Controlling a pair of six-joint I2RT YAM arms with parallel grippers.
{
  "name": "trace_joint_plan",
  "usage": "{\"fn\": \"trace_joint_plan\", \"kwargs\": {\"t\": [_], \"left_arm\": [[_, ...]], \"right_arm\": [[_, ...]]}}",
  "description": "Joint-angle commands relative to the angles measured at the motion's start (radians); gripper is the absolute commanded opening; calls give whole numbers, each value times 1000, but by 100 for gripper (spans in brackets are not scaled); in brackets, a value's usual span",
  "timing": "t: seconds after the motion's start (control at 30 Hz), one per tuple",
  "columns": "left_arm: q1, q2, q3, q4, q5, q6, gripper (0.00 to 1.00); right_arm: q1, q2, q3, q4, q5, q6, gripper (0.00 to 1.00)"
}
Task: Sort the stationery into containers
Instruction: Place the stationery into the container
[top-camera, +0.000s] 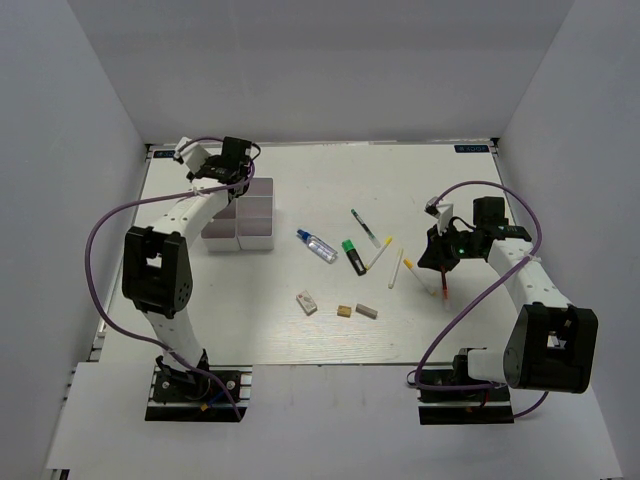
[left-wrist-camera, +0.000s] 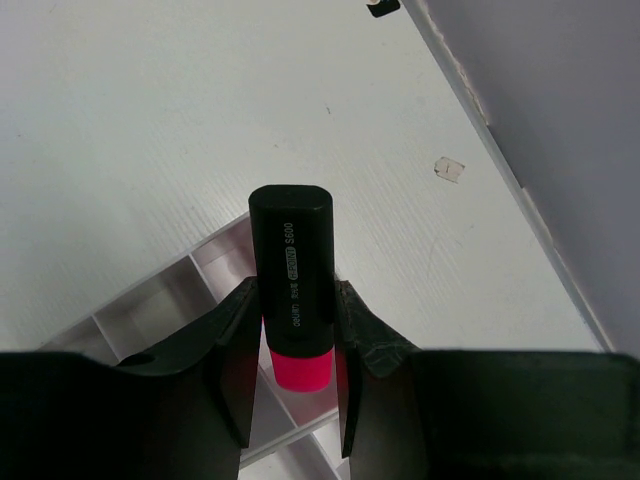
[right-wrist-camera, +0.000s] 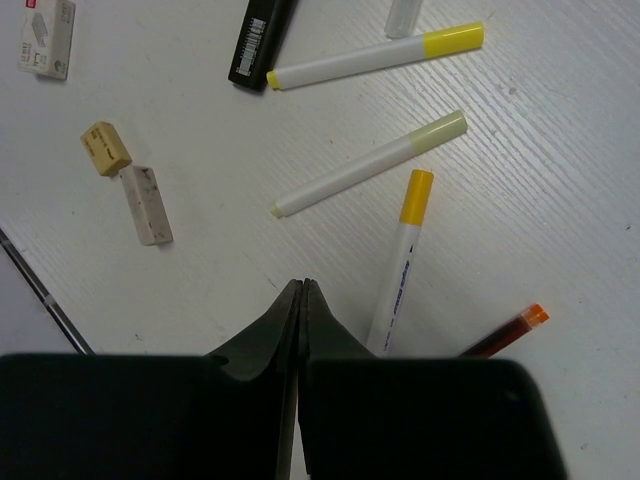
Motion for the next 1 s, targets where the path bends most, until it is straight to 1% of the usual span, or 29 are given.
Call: {"fn": "trace_joint_plan", "kwargs": {"t": [0.0, 0.17, 0.2, 0.3, 0.33, 0.4, 0.47, 0.5, 0.53, 0.6, 0.63, 0.67, 0.7, 0.73, 0.83, 0.87, 0.97], "left_arm": [[5, -15, 29, -22, -52, -38, 0], [5, -33, -23, 22, -61, -29, 0], [5, -34, -23, 22, -61, -29, 4], [5, -34, -35, 22, -61, -29, 23], [5, -34, -44, 22, -61, -29, 27], [5, -34, -45, 22, -61, -29, 42], [5, -34, -54, 22, -61, -29, 45], [5, -34, -54, 22, -52, -29, 49], [5, -34, -54, 22, -52, -29, 61], [5, -43, -63, 32, -52, -29, 71], [-4, -43, -63, 32, -52, -29, 80], [-4, -43, -63, 32, -52, -29, 82], [-4, -55, -63, 41, -43, -29, 84], [-4, -55, -63, 41, -42, -29, 85], [-4, -96, -74, 68, -33, -29, 87], [-13, -107, -74, 68, -15, -17, 87], [-13, -159, -62, 101, 37, 55, 87]], "right_arm": [[-1, -18, 1, -17, -17, -24, 2], [-1, -10, 4, -14, -22, -24, 2], [-1, -12, 1, -14, -23, -21, 4], [-1, -3, 2, -14, -31, -17, 5], [-1, 2, 4, -14, -31, -17, 5], [-1, 4, 12, -19, -33, -17, 5], [-1, 7, 16, -19, -30, -26, 5], [0, 10, 18, -22, -30, -26, 6], [-1, 10, 19, -25, -28, -31, 6], [-1, 11, 21, -25, -28, -35, 8], [-1, 10, 21, -27, -28, -38, 10], [0, 11, 19, -30, -30, -38, 14], [-3, 13, 19, -28, -31, -40, 16], [-1, 14, 18, -28, -33, -40, 17], [2, 14, 19, -30, -37, -43, 30], [3, 16, 25, -34, -36, -44, 40], [17, 30, 42, -51, -42, -73, 57]]}}
